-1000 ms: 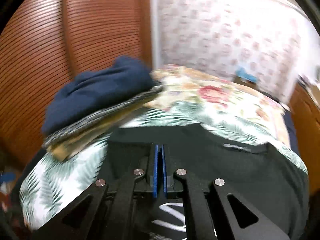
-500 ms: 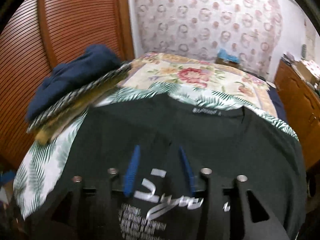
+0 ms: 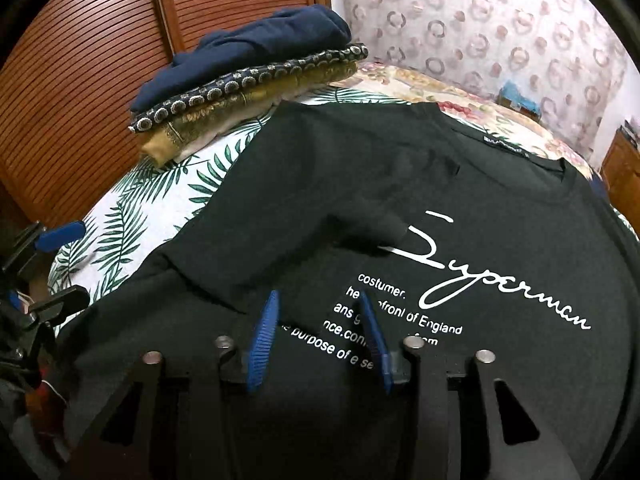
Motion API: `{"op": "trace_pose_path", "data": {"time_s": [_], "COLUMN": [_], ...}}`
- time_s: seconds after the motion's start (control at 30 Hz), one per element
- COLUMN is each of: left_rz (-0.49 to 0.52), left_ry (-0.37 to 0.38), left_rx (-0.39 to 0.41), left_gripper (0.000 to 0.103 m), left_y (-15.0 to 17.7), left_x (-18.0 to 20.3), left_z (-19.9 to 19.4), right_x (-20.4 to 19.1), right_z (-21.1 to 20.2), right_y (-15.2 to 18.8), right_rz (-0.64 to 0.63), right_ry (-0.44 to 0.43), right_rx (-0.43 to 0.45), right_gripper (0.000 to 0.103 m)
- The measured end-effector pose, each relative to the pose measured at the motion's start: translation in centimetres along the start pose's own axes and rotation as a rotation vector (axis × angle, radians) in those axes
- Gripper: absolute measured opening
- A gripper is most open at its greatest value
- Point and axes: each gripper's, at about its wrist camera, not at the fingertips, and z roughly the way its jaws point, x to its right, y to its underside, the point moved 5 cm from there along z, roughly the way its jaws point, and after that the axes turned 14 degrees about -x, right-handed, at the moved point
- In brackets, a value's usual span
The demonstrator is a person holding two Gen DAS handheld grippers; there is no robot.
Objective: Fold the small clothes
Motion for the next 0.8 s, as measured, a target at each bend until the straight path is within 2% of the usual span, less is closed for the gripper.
{"op": "trace_pose_path", "data": {"time_s": [0.03, 0.07, 0.1, 0.37, 0.47, 0.53, 0.6, 0.67, 0.8], "left_rz": [-0.001, -0.001, -0.001, -0.008, 0.007, 0.031, 0.053, 0.081, 0.145], "left_ry": [0.001, 0.001, 0.0, 0.028, 0.03, 0.032, 0.038, 0.052, 0.091], "left_rx": [-0.001, -0.001, 0.0, -0.004, -0.004, -0.001, 0.004, 0.005, -0.008], "left_gripper": [0.083, 0.083, 0.083, 0.083, 0.083, 0.083, 0.083, 0.083, 0.083], "left_y": [0.0, 0.0, 0.0, -0.2, -0.8, -1.5, -2.2, -3.0, -4.5], "left_x": [0.0, 0.0, 0.0, 0.1, 0.7, 1.5, 2.2, 3.4, 6.4], "left_z": [0.0, 0.0, 0.0, 0.1, 0.2, 0.3, 0.4, 0.6, 1.8], "right_x": [-0.2, -0.4, -0.6, -0.2, 0.5, 1.1, 2.1, 3.4, 6.3], "right_z": [0.0, 0.0, -0.5, -3.3, -3.8, -4.4, -5.7, -6.9, -9.0], "right_y": [0.1, 0.3, -0.1, 0.9, 1.1, 1.4, 2.4, 3.6, 6.4], "right_rz": [-0.01, -0.022, -0.031, -0.056, -0.03, -0.005, 0.024, 0.06, 0.117], "right_ry": [-0.005, -0.018, -0.028, -0.032, -0.016, -0.005, -0.005, 0.009, 0.059], "right_rx": [-0.001, -0.004, -0.007, -0.001, 0.019, 0.038, 0.07, 0.088, 0.112], "right_gripper": [0.028, 0.017, 0.013, 0.012, 0.023, 0.035, 0.051, 0.057, 0.057]}}
